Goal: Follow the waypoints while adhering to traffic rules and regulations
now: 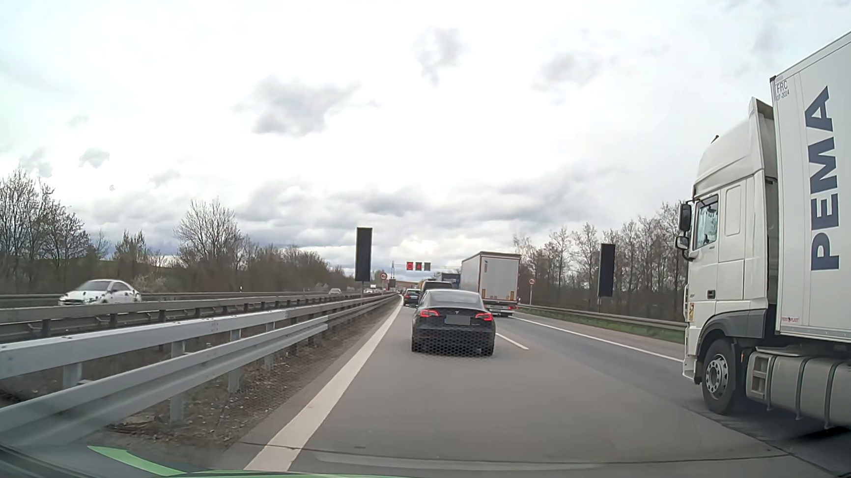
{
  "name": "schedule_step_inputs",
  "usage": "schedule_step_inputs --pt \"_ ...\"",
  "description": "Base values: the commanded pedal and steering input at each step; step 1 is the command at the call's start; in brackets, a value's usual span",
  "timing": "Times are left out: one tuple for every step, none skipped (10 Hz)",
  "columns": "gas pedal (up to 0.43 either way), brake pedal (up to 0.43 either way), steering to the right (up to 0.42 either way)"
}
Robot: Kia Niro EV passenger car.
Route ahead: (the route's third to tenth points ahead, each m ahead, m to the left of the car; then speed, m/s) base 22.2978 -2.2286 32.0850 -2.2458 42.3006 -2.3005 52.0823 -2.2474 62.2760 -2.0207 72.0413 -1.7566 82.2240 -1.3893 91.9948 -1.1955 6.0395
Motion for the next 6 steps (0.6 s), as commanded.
schedule_step_inputs --pt "0.087 0.0 -0.001" --pt "0.087 0.0 -0.001" --pt "0.087 0.0 -0.001" --pt "0.087 0.0 -0.001" --pt "0.087 0.0 -0.001" --pt "0.087 0.0 -0.001"
